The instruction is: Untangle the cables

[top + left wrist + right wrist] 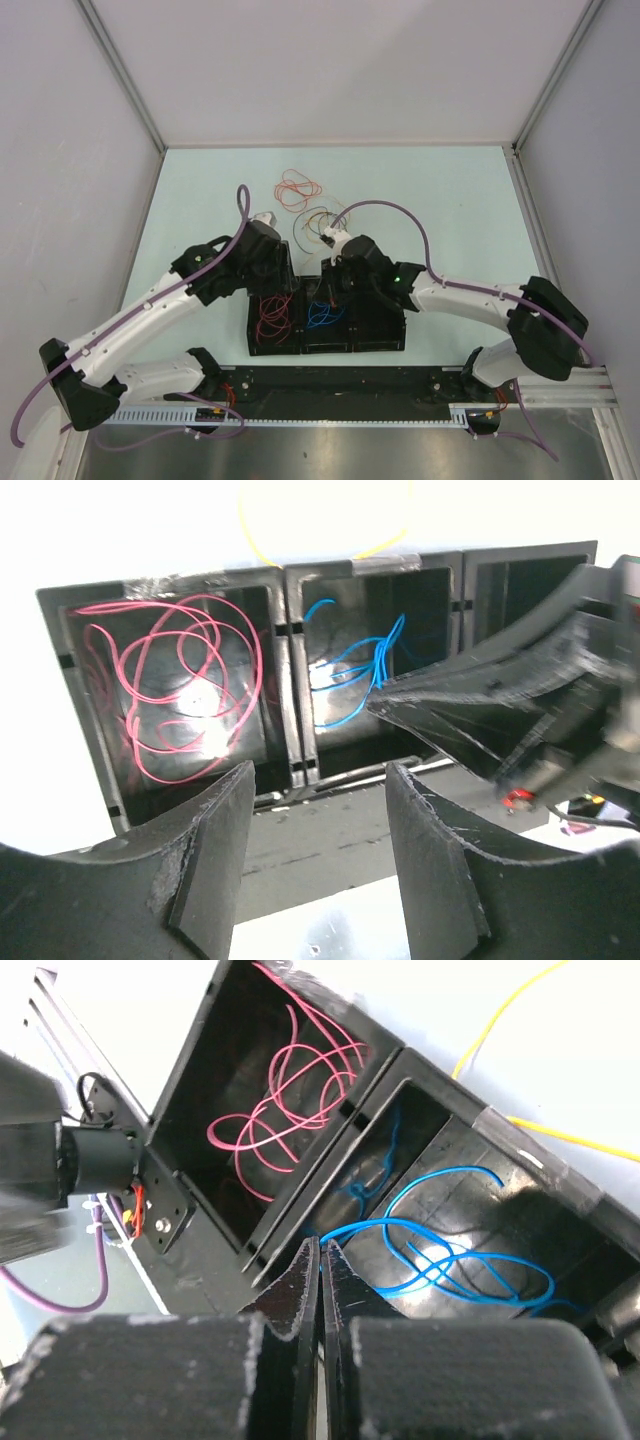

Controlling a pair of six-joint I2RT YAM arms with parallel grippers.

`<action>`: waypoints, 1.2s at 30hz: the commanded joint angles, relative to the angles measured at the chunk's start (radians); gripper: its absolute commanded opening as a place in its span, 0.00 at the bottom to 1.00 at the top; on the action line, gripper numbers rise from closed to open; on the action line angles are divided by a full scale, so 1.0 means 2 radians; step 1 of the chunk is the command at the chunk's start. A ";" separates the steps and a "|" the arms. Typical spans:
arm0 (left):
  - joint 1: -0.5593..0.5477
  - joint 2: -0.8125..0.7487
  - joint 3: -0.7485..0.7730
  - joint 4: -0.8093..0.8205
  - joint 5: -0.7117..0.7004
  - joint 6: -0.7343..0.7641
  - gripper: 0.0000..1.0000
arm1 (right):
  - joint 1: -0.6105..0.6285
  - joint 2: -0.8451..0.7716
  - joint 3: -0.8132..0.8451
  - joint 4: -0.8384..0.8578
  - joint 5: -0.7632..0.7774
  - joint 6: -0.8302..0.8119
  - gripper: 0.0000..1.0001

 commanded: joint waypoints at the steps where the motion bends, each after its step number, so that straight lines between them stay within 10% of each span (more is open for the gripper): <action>1: -0.001 -0.015 0.017 0.002 -0.041 0.017 0.60 | -0.018 0.035 0.004 0.052 -0.020 0.013 0.00; 17: 0.006 -0.026 0.014 0.021 -0.062 0.053 0.61 | -0.039 0.117 0.084 -0.016 -0.034 -0.021 0.15; 24: 0.007 -0.056 -0.025 0.038 -0.061 0.062 0.96 | -0.021 0.097 0.107 -0.065 0.005 -0.005 0.32; 36: 0.018 -0.098 -0.068 0.073 -0.068 0.154 1.00 | 0.006 0.045 0.139 -0.176 0.132 0.078 0.53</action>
